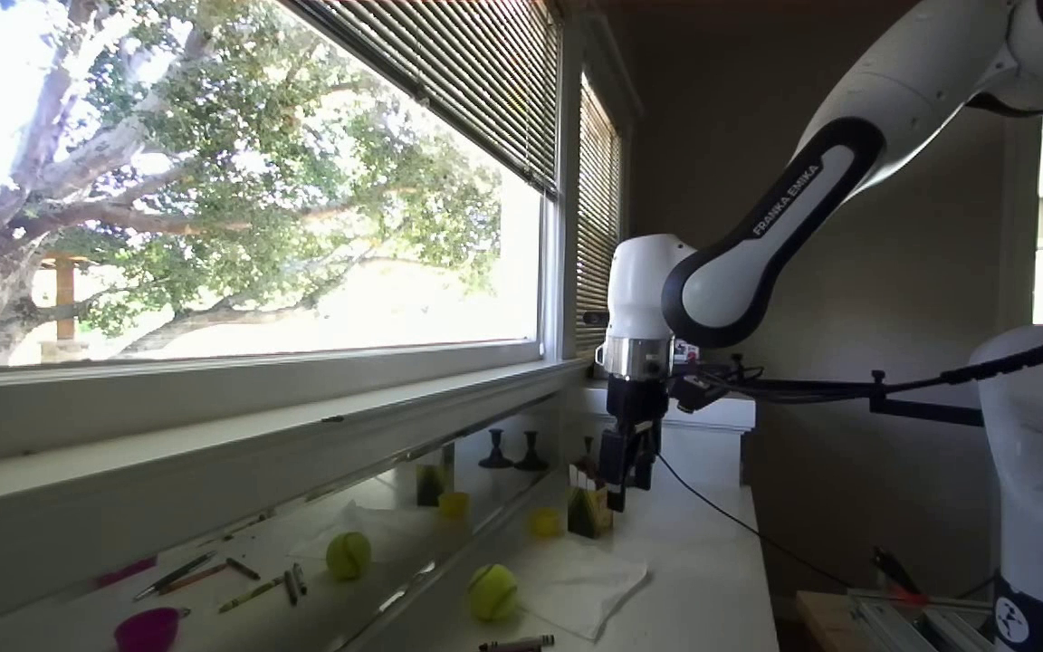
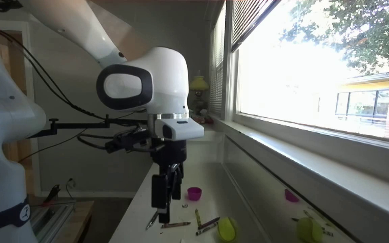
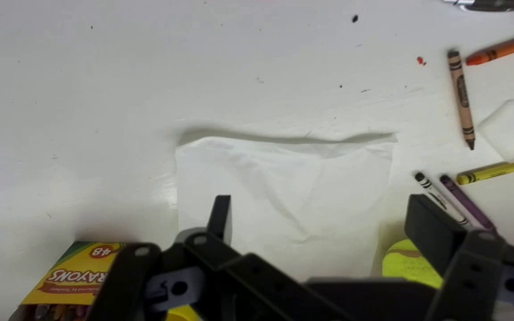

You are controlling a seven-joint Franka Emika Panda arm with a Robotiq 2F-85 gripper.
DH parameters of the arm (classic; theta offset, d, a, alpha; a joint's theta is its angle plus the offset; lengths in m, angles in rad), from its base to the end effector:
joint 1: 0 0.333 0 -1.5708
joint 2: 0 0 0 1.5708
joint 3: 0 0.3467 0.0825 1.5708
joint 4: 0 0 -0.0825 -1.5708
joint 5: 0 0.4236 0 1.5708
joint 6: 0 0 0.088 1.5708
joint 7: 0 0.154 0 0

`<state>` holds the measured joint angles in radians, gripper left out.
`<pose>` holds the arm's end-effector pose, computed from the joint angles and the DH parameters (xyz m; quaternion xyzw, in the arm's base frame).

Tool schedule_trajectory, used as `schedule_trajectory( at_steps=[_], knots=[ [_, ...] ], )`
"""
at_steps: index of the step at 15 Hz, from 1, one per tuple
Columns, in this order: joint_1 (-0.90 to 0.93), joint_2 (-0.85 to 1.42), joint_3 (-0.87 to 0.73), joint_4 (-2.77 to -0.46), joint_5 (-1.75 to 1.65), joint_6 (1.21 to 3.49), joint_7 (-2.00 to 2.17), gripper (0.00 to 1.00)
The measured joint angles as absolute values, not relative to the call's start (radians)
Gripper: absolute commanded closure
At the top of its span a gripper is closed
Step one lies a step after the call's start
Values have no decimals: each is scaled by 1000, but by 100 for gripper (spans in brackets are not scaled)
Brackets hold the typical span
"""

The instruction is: Use the tissue to wipe the window

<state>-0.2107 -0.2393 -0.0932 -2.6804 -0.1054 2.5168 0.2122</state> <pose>0.4138 -0.1292 0.2714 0.9759 -0.2137 0.0368 0.0230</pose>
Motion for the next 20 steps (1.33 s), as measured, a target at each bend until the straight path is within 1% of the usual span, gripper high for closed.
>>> schedule_trajectory(
  at_steps=[6, 14, 20],
  knots=[
    [-211, -82, -168, -2687, -70, 2773, 154, 0],
    [-210, -64, -170, -2686, -74, 2792, 152, 0],
    [-205, 27, -170, -2684, -49, 2962, 148, 0]
  ],
)
